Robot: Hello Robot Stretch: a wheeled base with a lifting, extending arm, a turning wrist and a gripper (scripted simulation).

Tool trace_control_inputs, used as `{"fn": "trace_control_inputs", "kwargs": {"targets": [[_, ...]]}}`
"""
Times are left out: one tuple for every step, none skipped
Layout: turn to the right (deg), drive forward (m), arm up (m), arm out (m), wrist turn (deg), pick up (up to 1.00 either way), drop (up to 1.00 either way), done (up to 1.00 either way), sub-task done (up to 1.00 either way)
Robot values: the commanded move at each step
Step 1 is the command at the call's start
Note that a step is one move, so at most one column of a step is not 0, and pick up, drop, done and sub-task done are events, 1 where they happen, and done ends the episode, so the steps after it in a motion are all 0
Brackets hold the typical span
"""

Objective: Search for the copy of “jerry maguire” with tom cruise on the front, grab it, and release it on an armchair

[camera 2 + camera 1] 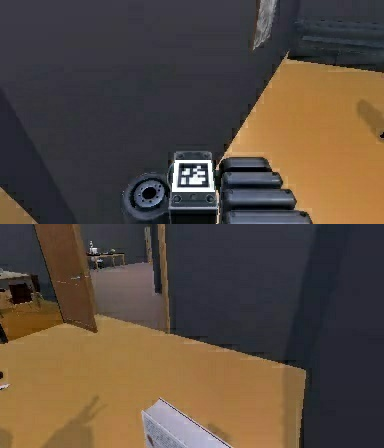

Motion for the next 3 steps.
{"fn": "trace_control_inputs", "kwargs": {"targets": [[-12.0, 0.0, 0.0, 0.0, 0.0, 0.0, 0.0, 0.0, 0.0], [0.0, 0.4, 0.0, 0.0, 0.0, 0.0, 0.0, 0.0, 0.0], [-30.0, 0.0, 0.0, 0.0, 0.0, 0.0, 0.0, 0.0, 0.0]]}}
